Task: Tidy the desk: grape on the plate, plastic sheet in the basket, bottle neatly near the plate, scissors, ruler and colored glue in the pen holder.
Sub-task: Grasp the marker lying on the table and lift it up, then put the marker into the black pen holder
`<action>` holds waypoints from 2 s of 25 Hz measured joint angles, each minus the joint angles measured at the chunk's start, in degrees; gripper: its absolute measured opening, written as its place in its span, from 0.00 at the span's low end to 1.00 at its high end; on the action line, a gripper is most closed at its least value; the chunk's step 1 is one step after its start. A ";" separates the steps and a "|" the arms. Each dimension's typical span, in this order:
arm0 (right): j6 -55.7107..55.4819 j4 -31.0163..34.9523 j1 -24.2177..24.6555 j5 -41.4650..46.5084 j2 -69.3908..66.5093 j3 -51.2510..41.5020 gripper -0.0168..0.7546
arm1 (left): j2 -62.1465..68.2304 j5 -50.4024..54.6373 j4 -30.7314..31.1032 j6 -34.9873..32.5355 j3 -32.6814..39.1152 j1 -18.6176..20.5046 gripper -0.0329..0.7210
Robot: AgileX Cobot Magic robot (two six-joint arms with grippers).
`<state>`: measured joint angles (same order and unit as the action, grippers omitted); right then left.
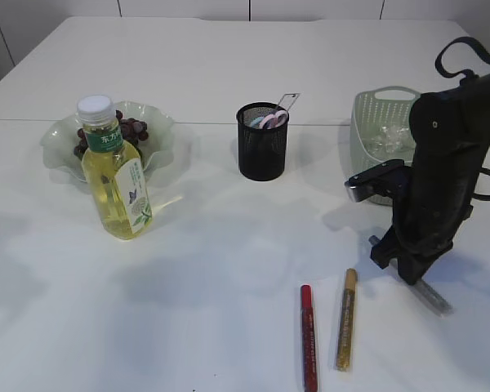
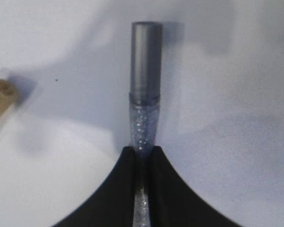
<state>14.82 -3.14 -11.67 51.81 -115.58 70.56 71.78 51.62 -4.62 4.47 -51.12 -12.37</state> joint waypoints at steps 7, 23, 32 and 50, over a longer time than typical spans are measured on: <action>3.99 5.30 0.00 0.25 0.44 0.00 0.09 | 0.00 -0.10 0.23 0.00 0.00 0.00 0.43; 15.90 23.60 0.00 7.12 6.93 11.96 0.09 | 0.00 -0.43 0.68 0.00 0.00 0.00 0.43; 33.39 52.66 2.41 5.31 5.81 21.87 0.09 | 0.00 0.03 0.68 0.00 0.00 0.00 0.43; 84.03 100.17 4.61 -7.40 -5.23 24.54 0.09 | 0.00 1.29 0.47 0.00 0.00 0.00 0.43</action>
<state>98.85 97.03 -7.06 44.41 -120.81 95.09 71.78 52.91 -4.14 4.47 -51.12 -12.37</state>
